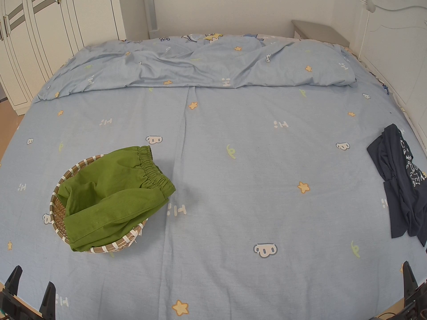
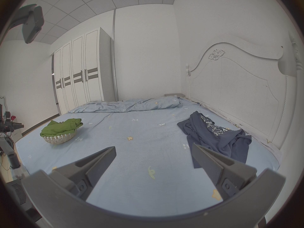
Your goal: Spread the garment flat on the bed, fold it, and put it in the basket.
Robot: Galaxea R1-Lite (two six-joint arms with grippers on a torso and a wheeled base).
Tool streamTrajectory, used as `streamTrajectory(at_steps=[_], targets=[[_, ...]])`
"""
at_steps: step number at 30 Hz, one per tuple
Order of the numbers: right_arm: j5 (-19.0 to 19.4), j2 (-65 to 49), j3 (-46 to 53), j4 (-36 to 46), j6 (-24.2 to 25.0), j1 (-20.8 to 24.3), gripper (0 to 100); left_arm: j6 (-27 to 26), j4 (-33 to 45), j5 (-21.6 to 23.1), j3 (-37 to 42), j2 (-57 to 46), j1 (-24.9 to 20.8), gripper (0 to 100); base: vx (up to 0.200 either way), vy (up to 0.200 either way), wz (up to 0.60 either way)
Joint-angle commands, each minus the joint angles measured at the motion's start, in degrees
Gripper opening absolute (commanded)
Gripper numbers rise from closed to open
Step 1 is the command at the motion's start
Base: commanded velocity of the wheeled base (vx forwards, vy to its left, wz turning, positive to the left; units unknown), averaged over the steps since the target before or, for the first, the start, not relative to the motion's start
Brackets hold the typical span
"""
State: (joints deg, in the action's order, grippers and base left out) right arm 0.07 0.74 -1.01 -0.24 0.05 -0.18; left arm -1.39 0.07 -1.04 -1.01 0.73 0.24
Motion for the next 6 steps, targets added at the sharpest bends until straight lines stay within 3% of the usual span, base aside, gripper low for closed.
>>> streamTrajectory(at_steps=[1, 6], targets=[[0.01, -0.48, 1.01, -0.11, 0.04, -0.08, 100, 0.42, -0.07, -0.11, 0.92, -0.73, -0.07, 100, 0.000, 0.000, 0.00], [0.01, -0.48, 1.01, -0.11, 0.04, 0.01, 100, 0.42, 0.01, -0.02, 0.92, -0.73, -0.07, 100, 0.000, 0.000, 0.00]])
